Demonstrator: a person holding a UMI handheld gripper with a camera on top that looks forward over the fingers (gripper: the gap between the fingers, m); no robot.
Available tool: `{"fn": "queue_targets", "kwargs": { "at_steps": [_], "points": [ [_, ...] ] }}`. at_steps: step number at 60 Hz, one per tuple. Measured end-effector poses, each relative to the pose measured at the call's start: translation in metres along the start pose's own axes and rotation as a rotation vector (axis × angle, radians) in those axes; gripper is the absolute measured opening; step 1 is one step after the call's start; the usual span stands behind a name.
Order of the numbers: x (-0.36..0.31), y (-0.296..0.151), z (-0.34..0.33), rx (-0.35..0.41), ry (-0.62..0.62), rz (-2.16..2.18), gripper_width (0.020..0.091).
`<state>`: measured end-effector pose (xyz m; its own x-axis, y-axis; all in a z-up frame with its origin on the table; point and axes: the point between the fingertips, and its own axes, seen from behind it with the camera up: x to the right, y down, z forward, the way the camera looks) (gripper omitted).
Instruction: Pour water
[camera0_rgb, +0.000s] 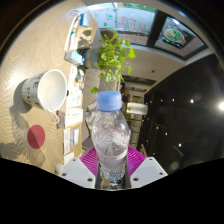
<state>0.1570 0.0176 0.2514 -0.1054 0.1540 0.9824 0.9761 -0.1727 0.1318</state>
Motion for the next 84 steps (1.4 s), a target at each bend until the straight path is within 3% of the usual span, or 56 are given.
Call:
{"fn": "queue_targets", "kwargs": {
  "at_steps": [13,28,49,54,69,84],
  "points": [
    [-0.040,-0.016,0.020,-0.017,-0.049,-0.383,0.0336],
    [-0.045,-0.014,0.024,-0.028,-0.083,-0.386,0.0336],
    [0.015,0.011,-0.007,-0.024,-0.159,0.465,0.0339],
    [0.016,0.011,-0.013,0.025,-0.216,0.727,0.0338],
    [-0.066,0.004,-0.005,0.103,-0.474,1.340,0.0340],
    [-0.141,-0.012,0.011,0.122,-0.631,1.524,0.0340]
  ]
}}
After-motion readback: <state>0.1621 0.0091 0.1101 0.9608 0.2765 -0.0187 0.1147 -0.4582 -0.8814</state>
